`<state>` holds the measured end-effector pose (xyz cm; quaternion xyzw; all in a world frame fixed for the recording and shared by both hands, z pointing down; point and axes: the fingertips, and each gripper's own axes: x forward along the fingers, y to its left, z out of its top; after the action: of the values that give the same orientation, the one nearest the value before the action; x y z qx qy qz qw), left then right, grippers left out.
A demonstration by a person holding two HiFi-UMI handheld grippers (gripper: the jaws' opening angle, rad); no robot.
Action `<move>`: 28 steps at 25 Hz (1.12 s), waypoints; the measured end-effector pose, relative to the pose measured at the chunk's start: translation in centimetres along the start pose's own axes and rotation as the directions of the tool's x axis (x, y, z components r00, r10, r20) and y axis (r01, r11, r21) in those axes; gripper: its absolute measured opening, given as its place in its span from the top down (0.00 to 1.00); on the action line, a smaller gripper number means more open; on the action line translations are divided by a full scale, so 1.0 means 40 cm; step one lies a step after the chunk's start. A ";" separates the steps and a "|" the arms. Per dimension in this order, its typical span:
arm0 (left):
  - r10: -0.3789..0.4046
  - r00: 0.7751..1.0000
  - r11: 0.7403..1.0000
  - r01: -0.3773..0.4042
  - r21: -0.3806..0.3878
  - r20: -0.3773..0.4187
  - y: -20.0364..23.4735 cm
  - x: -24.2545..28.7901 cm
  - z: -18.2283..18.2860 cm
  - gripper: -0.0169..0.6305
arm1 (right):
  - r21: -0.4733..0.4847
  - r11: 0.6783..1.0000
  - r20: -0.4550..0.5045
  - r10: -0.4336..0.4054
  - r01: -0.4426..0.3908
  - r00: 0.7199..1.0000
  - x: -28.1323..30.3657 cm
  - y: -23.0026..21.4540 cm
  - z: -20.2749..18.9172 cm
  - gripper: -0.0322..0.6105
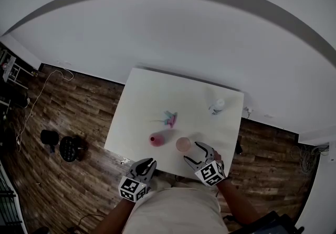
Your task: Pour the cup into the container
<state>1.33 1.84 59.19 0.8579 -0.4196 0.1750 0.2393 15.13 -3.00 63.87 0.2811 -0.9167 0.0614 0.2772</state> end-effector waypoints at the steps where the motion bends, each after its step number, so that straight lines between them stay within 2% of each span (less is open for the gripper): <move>1: 0.000 1.000 1.000 0.000 0.000 -0.001 0.000 0.002 -0.001 0.90 | 0.001 1.000 -0.001 -0.001 0.001 1.000 0.001 -0.002 -0.002 0.47; 15: -0.002 0.996 1.000 0.003 0.014 -0.088 0.011 0.029 -0.068 0.89 | 0.003 1.000 -0.074 0.021 -0.021 0.997 0.064 -0.004 -0.095 0.47; 21: -0.001 0.996 1.000 0.002 0.005 -0.092 0.016 0.039 -0.072 0.89 | 0.005 0.998 -0.104 0.055 -0.055 0.993 0.108 0.006 -0.133 0.42; 28: -0.008 0.995 1.000 0.009 0.013 -0.101 0.010 0.046 -0.072 0.88 | -0.013 0.998 -0.125 0.061 -0.063 0.990 0.148 0.007 -0.183 0.42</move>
<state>1.81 2.05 62.61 0.8513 -0.4020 0.2201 0.2553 14.38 -3.66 73.25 0.2456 -0.9064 0.0796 0.3344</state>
